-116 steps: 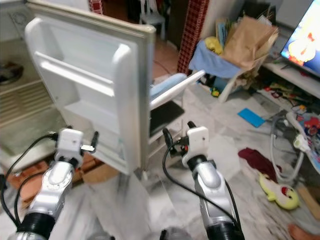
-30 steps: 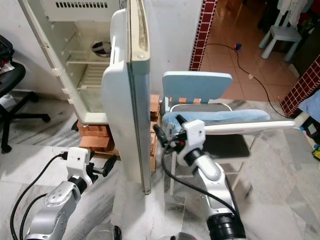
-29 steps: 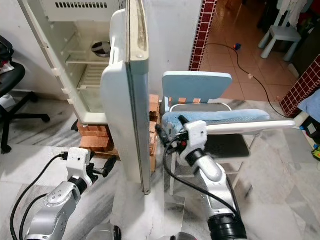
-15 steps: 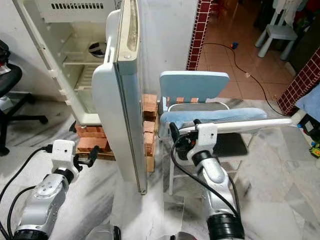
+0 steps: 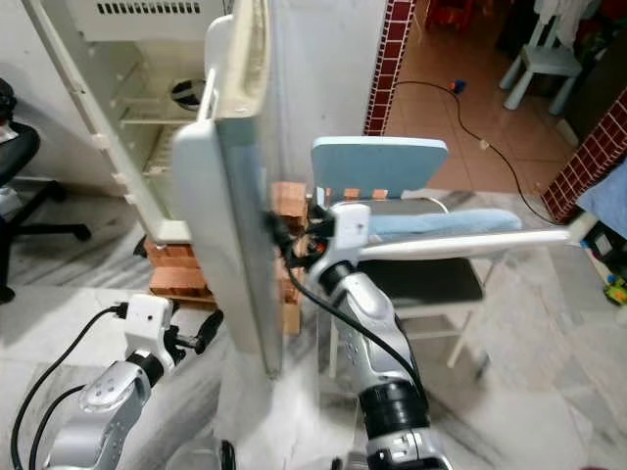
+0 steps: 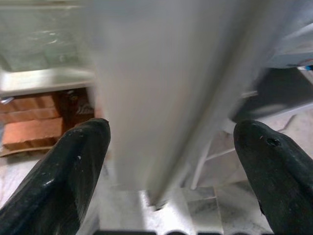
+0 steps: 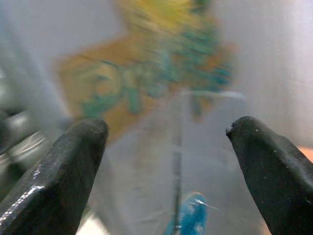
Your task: Restocking fridge
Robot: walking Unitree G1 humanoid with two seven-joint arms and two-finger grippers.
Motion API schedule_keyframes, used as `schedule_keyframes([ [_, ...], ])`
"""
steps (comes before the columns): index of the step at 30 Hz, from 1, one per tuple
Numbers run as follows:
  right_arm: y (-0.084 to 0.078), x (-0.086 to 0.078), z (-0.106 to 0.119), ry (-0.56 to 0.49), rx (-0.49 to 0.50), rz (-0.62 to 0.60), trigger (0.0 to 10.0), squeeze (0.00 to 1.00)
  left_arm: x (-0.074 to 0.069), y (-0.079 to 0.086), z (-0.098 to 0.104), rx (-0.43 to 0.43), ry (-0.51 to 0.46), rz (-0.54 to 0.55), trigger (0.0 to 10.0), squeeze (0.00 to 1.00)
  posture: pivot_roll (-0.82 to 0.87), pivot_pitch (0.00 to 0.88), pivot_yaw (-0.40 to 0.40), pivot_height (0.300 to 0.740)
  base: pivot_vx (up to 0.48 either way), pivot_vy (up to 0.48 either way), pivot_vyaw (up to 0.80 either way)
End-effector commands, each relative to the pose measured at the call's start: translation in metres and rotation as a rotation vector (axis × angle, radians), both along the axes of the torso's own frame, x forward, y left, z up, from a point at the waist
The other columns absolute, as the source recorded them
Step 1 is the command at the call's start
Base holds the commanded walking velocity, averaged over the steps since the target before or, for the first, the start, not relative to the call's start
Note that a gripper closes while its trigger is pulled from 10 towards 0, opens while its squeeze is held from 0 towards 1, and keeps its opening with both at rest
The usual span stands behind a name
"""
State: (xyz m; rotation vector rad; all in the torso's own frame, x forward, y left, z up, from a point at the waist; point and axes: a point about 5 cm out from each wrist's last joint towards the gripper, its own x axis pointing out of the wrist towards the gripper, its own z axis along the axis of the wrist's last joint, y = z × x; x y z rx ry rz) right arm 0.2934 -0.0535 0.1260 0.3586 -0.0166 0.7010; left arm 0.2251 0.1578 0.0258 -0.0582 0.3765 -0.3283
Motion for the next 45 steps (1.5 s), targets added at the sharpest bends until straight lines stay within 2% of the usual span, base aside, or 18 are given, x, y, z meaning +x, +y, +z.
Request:
schedule_keyframes([
  [1, -0.001, 0.003, 0.000, -0.021, -0.050, -0.016, 10.0, 0.00, 0.002, 0.002, 0.004, 0.008, -0.014, 0.001, 10.0, 0.00, 0.05, 0.016, -0.036, 0.740, 0.000, 0.000, 0.00],
  [4, -0.016, 0.008, -0.012, 0.009, -0.106, -0.111, 10.0, 0.00, 0.002, 0.002, 0.003, 0.007, -0.007, -0.004, 10.0, 0.00, 0.05, 0.016, -0.034, 0.740, 0.000, 0.000, 0.00],
  [5, -0.035, 0.013, -0.022, 0.029, -0.184, -0.236, 10.0, 0.00, 0.002, 0.002, 0.003, 0.011, -0.002, -0.011, 10.0, 0.00, 0.05, 0.015, -0.031, 0.740, 0.000, 0.000, 0.00],
  [7, -0.052, 0.016, -0.030, 0.062, -0.232, -0.340, 10.0, 0.00, 0.002, 0.001, 0.002, 0.017, 0.003, -0.017, 10.0, 0.00, 0.04, 0.016, -0.028, 0.740, 0.000, 0.000, 0.00],
  [8, -0.071, 0.014, -0.036, 0.093, -0.249, -0.419, 10.0, 0.00, 0.002, 0.001, 0.002, 0.020, 0.005, -0.022, 10.0, 0.00, 0.04, 0.014, -0.023, 0.740, 0.000, 0.000, 0.00],
  [9, -0.071, 0.014, -0.036, 0.093, -0.249, -0.419, 10.0, 0.00, 0.002, 0.001, 0.002, 0.020, 0.005, -0.022, 10.0, 0.00, 0.04, 0.014, -0.023, 0.740, 0.000, 0.000, 0.00],
  [10, -0.082, 0.011, -0.039, 0.090, -0.259, -0.460, 10.0, 0.00, 0.003, 0.001, 0.001, 0.027, 0.002, -0.023, 10.0, 0.00, 0.03, 0.014, -0.020, 0.740, 0.000, 0.000, 0.00],
  [12, -0.085, 0.009, -0.040, 0.089, -0.264, -0.473, 10.0, 0.00, 0.004, 0.002, 0.002, 0.035, -0.002, -0.019, 10.0, 0.00, 0.03, 0.013, -0.020, 0.740, 0.000, 0.000, 0.00],
  [13, -0.093, 0.005, -0.043, 0.094, -0.263, -0.504, 10.0, 0.00, 0.007, 0.005, 0.002, 0.069, -0.018, 0.010, 10.0, 0.00, 0.03, 0.011, -0.021, 0.740, 0.000, 0.000, 0.00],
  [16, -0.105, -0.006, -0.050, 0.090, -0.294, -0.561, 10.0, 0.00, 0.013, 0.011, 0.002, 0.096, -0.037, 0.075, 10.0, 0.00, 0.02, 0.007, -0.025, 0.740, 0.000, 0.000, 0.00],
  [21, -0.113, -0.020, -0.057, 0.086, -0.326, -0.607, 10.0, 0.00, 0.016, 0.017, 0.004, 0.118, -0.049, 0.135, 10.0, 0.00, 0.02, 0.007, -0.029, 0.740, 0.000, 0.000, 0.00],
  [24, -0.119, -0.031, -0.060, 0.048, -0.427, -0.651, 10.0, 0.00, 0.016, 0.027, 0.005, 0.189, -0.074, 0.162, 10.0, 0.00, 0.01, 0.005, -0.024, 0.740, 0.000, 0.131, 0.00],
  [26, -0.122, -0.035, -0.061, 0.047, -0.440, -0.677, 10.0, 0.00, 0.016, 0.031, 0.006, 0.196, -0.075, 0.177, 10.0, 0.00, 0.01, 0.005, -0.025, 0.740, 0.000, 0.429, 0.00],
  [30, -0.128, -0.044, -0.064, 0.063, -0.418, -0.711, 10.0, 0.00, 0.015, 0.035, 0.004, 0.246, -0.092, 0.165, 10.0, 0.00, 0.00, 0.004, -0.021, 0.740, 0.000, 0.463, 0.00],
  [38, -0.130, -0.045, -0.058, 0.019, -0.436, -0.737, 10.0, 0.00, 0.021, 0.042, 0.014, 0.251, -0.136, 0.189, 10.0, 0.00, 0.00, 0.015, -0.017, 0.740, 0.000, 0.457, 0.00],
  [42, -0.135, -0.050, -0.059, 0.032, -0.430, -0.768, 10.0, 0.00, 0.017, 0.045, 0.018, 0.247, -0.163, 0.205, 10.0, 0.00, 0.00, 0.015, -0.019, 0.740, 0.000, 0.467, 0.00],
  [45, -0.138, -0.053, -0.061, 0.039, -0.436, -0.782, 10.0, 0.00, 0.013, 0.042, 0.020, 0.282, -0.208, 0.180, 10.0, 0.00, 0.00, 0.015, -0.019, 0.740, 0.000, 0.479, -0.16],
])
